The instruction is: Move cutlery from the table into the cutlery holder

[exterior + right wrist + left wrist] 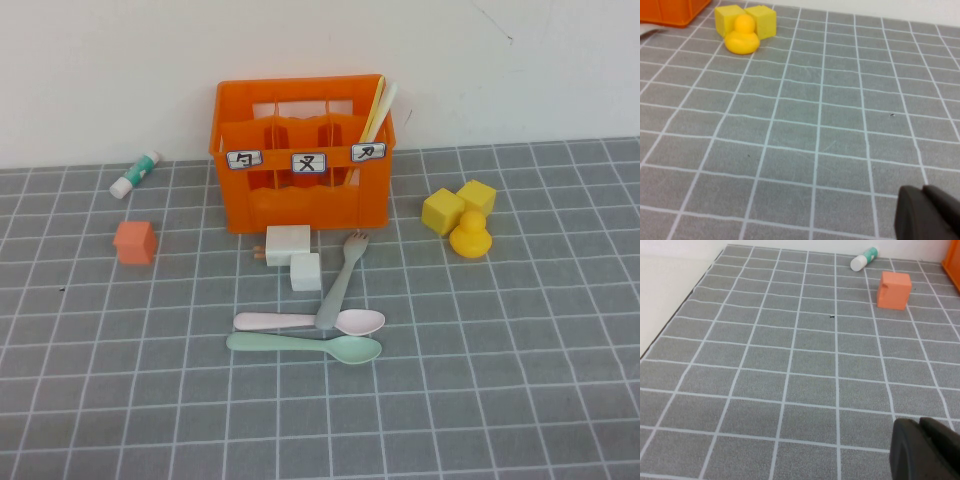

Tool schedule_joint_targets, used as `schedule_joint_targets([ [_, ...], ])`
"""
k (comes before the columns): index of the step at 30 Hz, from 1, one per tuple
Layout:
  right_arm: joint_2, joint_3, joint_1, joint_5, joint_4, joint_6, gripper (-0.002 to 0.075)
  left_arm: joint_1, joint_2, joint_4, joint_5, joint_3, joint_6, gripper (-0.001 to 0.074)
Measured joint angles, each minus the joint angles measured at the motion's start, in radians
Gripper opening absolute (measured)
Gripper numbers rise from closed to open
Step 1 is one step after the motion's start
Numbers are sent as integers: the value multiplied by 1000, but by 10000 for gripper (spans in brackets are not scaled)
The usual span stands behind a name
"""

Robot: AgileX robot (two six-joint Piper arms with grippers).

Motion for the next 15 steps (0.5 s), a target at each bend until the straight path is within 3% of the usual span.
schedule_joint_targets([
  [8,0,0,0,0,47,31,-3,0,0,0,0,0,0,-1],
  [10,0,2,0,4,178,90,-3,0,0,0,0,0,0,-1],
  [15,0,6,0,-6,705,283,-3,0,0,0,0,0,0,-1],
])
